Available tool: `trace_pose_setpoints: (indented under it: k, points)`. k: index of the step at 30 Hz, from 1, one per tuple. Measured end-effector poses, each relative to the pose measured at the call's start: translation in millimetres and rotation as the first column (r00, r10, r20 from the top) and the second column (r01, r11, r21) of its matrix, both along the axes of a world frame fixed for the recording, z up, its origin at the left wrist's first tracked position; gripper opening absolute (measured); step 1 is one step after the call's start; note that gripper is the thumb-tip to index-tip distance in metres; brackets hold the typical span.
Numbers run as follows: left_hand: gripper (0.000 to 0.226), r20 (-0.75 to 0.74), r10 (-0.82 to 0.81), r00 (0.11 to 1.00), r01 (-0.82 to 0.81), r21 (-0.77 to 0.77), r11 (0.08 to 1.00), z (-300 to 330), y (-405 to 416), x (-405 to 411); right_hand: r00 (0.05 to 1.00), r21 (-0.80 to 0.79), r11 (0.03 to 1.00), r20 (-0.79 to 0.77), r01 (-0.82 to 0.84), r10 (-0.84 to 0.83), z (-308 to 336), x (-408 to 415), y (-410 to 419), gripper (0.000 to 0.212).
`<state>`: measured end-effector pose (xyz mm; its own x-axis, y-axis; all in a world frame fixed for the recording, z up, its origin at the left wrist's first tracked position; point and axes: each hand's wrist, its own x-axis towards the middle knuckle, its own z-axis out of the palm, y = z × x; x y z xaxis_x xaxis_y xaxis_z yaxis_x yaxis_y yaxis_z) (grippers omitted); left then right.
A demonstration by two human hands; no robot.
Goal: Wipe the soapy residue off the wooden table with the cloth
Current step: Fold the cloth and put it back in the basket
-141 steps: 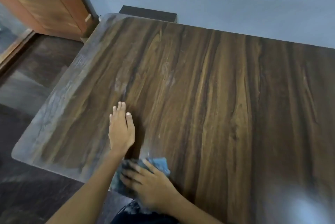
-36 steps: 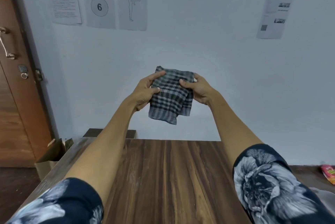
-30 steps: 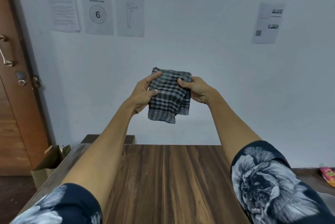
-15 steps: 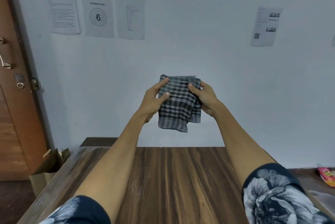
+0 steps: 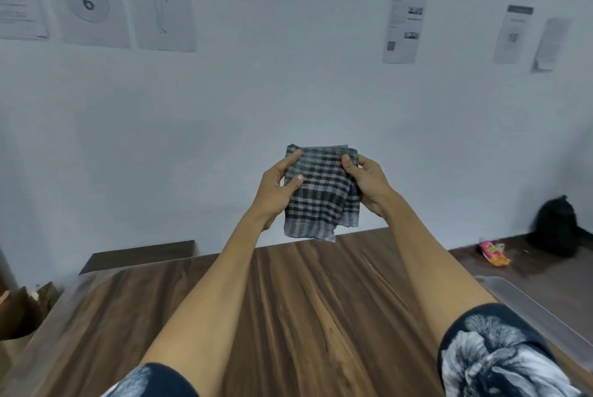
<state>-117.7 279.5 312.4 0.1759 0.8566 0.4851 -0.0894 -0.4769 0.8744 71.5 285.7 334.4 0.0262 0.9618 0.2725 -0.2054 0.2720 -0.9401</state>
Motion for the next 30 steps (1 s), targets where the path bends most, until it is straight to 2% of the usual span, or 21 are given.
trace_pose_setpoints:
  k: [9,13,20,25,30]
  points:
    - [0.056,-0.088,-0.174,0.981,0.171,-0.040,0.984,-34,-7,112,0.973,-0.070,0.971,0.016,0.229,-0.229,-31,108,-46,0.017]
    - [0.056,-0.112,-0.247,0.963,0.242,-0.057,0.969,-43,-15,177,0.947,-0.097,0.942,0.039,0.320,-0.318,-43,172,-65,0.026]
    - [0.054,-0.053,-0.371,0.927,0.364,-0.101,0.926,-57,-40,309,0.906,-0.137,0.897,0.104,0.421,-0.410,-60,301,-104,0.034]
    - [0.054,-0.039,-0.426,0.904,0.420,-0.111,0.901,-65,-62,405,0.861,-0.113,0.855,0.132,0.506,-0.492,-69,392,-134,0.024]
    - [0.056,-0.029,-0.466,0.884,0.457,-0.147,0.877,-79,-75,480,0.815,-0.102,0.816,0.199,0.569,-0.544,-80,466,-152,0.028]
